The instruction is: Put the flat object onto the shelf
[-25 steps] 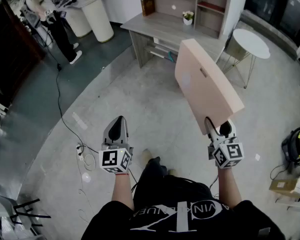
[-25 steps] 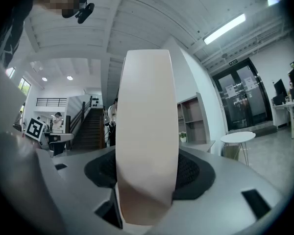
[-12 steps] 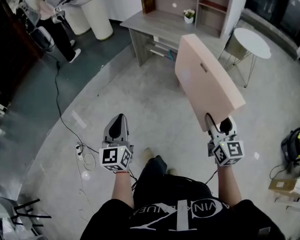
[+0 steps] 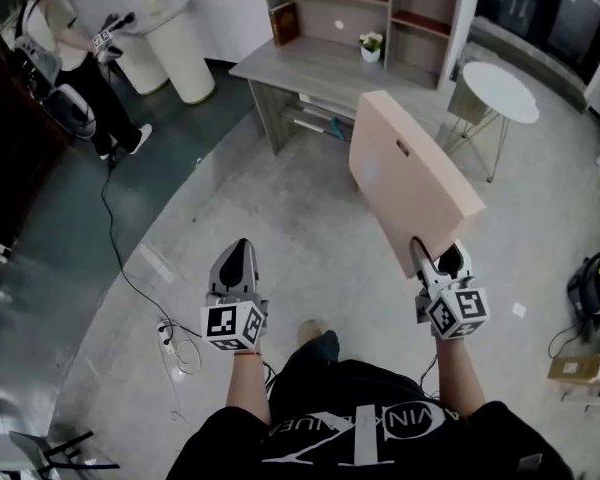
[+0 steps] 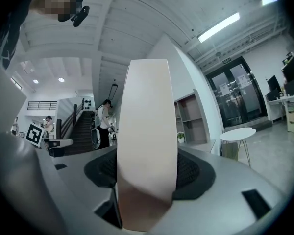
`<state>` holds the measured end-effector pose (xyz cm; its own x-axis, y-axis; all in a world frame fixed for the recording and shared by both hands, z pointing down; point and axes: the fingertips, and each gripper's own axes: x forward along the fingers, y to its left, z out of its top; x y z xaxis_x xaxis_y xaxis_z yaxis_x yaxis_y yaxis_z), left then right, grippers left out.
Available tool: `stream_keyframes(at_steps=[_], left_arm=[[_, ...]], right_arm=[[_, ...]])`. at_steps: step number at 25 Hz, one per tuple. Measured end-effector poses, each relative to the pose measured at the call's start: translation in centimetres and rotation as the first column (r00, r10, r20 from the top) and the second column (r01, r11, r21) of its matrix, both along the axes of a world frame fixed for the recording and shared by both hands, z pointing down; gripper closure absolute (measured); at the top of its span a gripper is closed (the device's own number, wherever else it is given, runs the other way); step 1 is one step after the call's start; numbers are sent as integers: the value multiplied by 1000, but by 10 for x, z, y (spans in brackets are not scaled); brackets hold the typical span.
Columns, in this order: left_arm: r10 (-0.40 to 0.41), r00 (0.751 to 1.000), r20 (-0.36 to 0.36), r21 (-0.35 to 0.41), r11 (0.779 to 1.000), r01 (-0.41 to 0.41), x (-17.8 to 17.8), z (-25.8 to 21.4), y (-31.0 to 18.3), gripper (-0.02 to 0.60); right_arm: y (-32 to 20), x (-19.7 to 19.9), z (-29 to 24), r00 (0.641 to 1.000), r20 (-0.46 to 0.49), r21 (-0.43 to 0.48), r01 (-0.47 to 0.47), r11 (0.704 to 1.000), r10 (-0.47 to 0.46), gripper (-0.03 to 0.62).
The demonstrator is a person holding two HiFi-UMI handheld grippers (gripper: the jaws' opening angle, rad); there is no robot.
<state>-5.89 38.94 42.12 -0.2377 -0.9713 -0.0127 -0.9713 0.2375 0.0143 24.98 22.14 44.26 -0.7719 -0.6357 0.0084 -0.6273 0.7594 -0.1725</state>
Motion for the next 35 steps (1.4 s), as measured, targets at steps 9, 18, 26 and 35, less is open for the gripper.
stream_keyframes(at_steps=[9,18,26,35], left_arm=[[27,1000,7,-11,1000,-27,-88,-11,-54,576],[86,996,-10,-25,996,-87,-140,2,-89,575],[142,988,-52,-20,989,-144,-146,14,-114,575],[183,982,-44,-46,982,-185,-145,23,-162,575]], right_arm=[[-48,-78,-5,998,35,-36,-45,998,46,304],[-63,-132,-1,996,33,-41,-77,996,79,304],[-69,-139,3,994,24,-63,-108,992,109,304],[-109,-140,14,989,42,-102,-134,986,139,304]])
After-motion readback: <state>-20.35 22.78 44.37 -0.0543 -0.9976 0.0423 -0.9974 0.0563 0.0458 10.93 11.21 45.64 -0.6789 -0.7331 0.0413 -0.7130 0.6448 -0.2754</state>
